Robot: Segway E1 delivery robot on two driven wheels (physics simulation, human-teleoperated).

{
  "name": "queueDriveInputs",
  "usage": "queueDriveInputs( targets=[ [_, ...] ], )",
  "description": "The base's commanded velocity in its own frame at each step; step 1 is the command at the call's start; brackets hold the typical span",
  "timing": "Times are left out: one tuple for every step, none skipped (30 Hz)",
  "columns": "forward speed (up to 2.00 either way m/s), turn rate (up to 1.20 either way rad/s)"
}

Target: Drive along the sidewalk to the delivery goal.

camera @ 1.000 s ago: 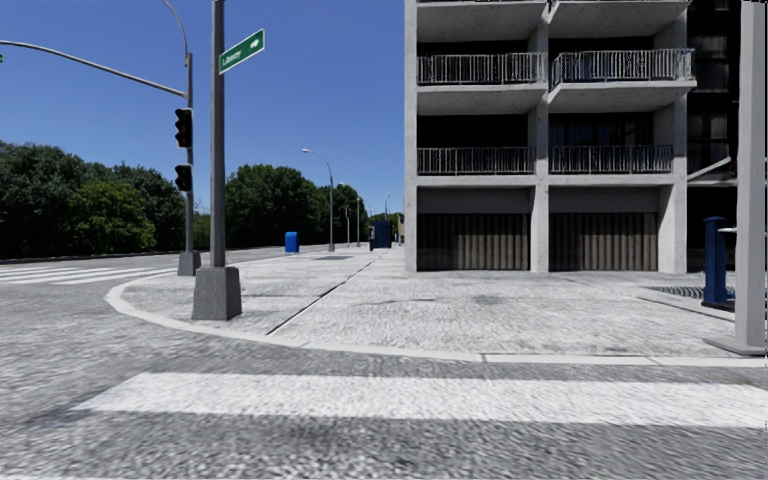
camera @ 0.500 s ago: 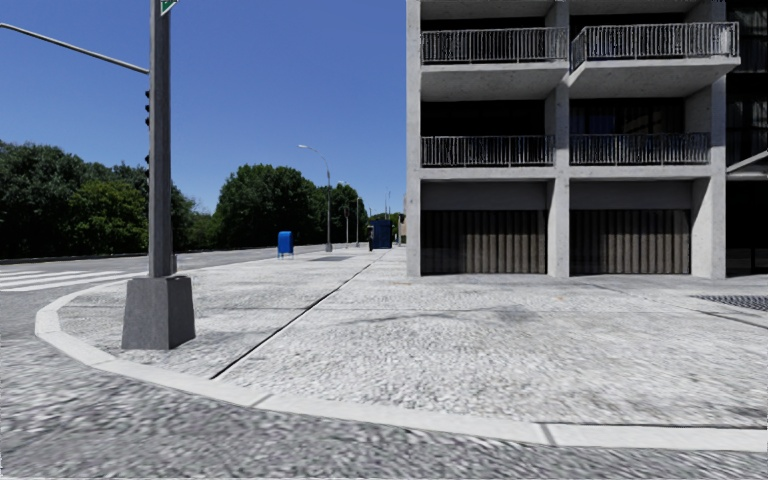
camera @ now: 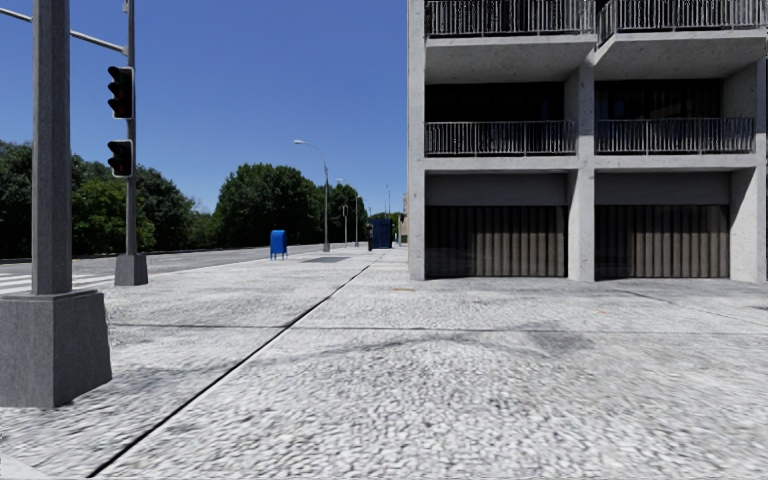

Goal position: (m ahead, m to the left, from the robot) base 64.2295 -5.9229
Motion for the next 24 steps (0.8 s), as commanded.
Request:
queueDriveInputs(
  targets=[
    [1.13, 0.00],
    [1.13, 0.00],
    [1.13, 0.00],
    [1.13, 0.00],
    [1.13, 0.00],
    [1.13, 0.00],
    [1.13, 0.00],
    [1.13, 0.00],
    [1.13, 0.00],
    [1.13, 0.00],
    [1.13, 0.00],
    [1.13, 0.00],
    [1.14, 0.00],
    [1.20, 0.00],
    [1.20, 0.00],
    [1.26, 0.00],
    [1.28, 0.00],
    [1.30, 0.00],
    [1.30, 0.00],
    [1.30, 0.00],
    [1.30, 0.00],
    [1.30, 0.00],
    [1.30, 0.00],
    [1.30, 0.00]
  ],
)
